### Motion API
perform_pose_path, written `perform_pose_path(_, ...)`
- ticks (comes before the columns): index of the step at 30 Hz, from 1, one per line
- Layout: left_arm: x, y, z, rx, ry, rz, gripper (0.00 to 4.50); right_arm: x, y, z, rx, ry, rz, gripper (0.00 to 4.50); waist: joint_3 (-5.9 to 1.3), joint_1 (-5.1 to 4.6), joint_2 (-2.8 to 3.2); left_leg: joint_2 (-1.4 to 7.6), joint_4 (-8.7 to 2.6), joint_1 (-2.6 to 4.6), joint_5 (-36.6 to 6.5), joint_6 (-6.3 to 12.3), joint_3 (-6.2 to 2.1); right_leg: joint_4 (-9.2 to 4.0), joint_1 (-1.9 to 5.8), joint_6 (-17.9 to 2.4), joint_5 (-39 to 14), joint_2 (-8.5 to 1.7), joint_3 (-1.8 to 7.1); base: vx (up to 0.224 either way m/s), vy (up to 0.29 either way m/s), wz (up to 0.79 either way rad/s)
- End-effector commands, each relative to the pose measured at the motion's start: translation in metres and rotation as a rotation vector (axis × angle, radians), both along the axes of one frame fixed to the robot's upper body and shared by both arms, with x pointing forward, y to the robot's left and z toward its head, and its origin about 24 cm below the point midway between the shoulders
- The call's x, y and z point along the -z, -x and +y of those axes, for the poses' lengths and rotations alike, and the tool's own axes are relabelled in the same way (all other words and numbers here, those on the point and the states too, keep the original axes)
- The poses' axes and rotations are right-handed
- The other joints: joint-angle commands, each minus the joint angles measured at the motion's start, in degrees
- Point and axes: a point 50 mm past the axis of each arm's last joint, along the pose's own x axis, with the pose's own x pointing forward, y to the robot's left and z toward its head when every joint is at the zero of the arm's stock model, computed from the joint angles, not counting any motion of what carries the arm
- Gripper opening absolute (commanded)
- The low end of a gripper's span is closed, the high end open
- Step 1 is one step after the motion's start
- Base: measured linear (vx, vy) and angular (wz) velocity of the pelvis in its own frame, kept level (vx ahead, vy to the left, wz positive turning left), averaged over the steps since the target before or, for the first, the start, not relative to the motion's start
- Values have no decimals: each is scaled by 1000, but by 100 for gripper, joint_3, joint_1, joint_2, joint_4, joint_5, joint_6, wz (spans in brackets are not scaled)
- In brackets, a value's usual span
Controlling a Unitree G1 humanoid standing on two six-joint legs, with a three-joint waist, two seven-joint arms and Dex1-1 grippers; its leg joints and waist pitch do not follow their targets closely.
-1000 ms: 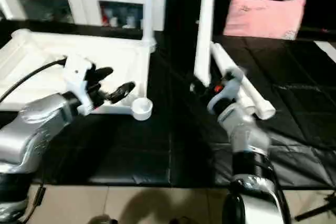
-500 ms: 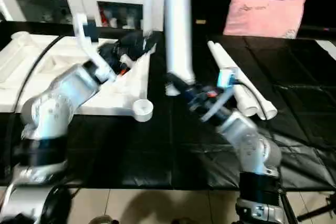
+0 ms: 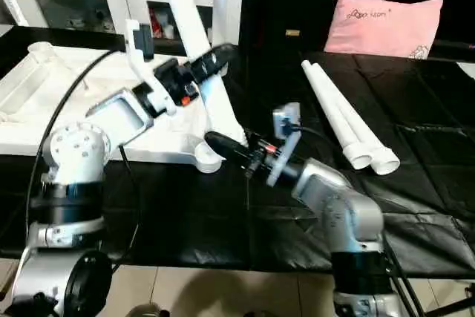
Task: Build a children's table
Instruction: Pick table leg
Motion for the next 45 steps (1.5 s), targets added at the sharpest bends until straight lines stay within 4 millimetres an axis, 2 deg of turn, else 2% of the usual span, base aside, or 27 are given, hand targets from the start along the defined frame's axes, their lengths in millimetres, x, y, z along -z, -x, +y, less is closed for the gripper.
perform_pose_path(1,-7,-1,-3,6,-3,-17,350,-2,-5,-3,47,50,-18,278,-473,10,-12,49,-380,-7,-728,108,25,-606,373,154,-2531,-373,255,0,0,0)
perform_pose_path(6,-6,-1,-5,-4,2,5,297,0,-7,1,61,90,-34,278,-475,4,15,68,-386,-11,-709,137,18,-568,380,-3,-2238,-370,266,0,0,0)
perform_pose_path(20,-8,-3,-6,-25,24,18,197,4,-8,3,75,146,-55,278,-471,-1,17,72,-387,-1,-766,159,22,-562,388,-109,-2182,-374,277,0,0,0)
perform_pose_path(22,-8,-3,-6,-29,26,16,195,5,-7,3,65,151,-52,278,-471,-1,14,67,-387,-1,-772,162,22,-566,390,-93,-2207,-371,275,0,0,0)
perform_pose_path(23,-8,-3,-6,-32,27,16,194,5,-7,4,60,150,-49,313,-471,-1,11,68,-387,-1,-774,163,22,-567,390,-86,-2216,-372,275,0,0,0)
perform_pose_path(25,-9,-4,-6,-37,28,15,193,5,-7,4,58,148,-37,348,-470,-1,12,64,-385,-3,-776,167,22,-572,389,-72,-2241,-371,275,0,0,0)
perform_pose_path(27,-9,-4,-5,-43,26,13,193,6,-7,5,48,156,-33,351,-472,0,13,68,-386,-5,-741,165,19,-567,387,-69,-2209,-371,278,0,0,0)
perform_pose_path(30,-11,-6,-3,-65,22,8,193,6,-7,6,45,129,-17,389,-470,-3,20,73,-389,-6,-783,155,16,-569,389,-109,-2189,-376,276,0,0,0)
perform_pose_path(33,-11,-7,-1,-78,15,3,193,4,-6,6,37,89,0,399,-474,-4,24,72,-392,4,-801,159,14,-567,392,-100,-2199,-375,276,0,0,0)
perform_pose_path(35,-12,-11,4,-113,-22,-17,193,3,-3,6,12,64,3,429,-474,-1,22,70,-392,-1,-782,167,15,-570,391,-73,-2189,-367,275,0,0,0)
perform_pose_path(39,-13,-15,10,-154,-69,-40,193,4,3,8,-23,43,10,448,-470,-1,18,65,-401,8,-813,160,10,-584,392,62,-2282,-369,272,0,0,0)
perform_pose_path(43,-13,-19,17,-181,-86,-48,192,11,1,5,60,116,-42,450,-474,1,14,60,-392,-13,-741,107,17,-569,382,34,-2212,-383,277,0,0,0)
perform_pose_path(45,-15,-20,21,-190,-97,-57,192,17,2,3,58,138,-4,450,-473,-4,24,71,-403,13,-806,98,9,-573,380,8,-2276,-381,274,0,0,0)
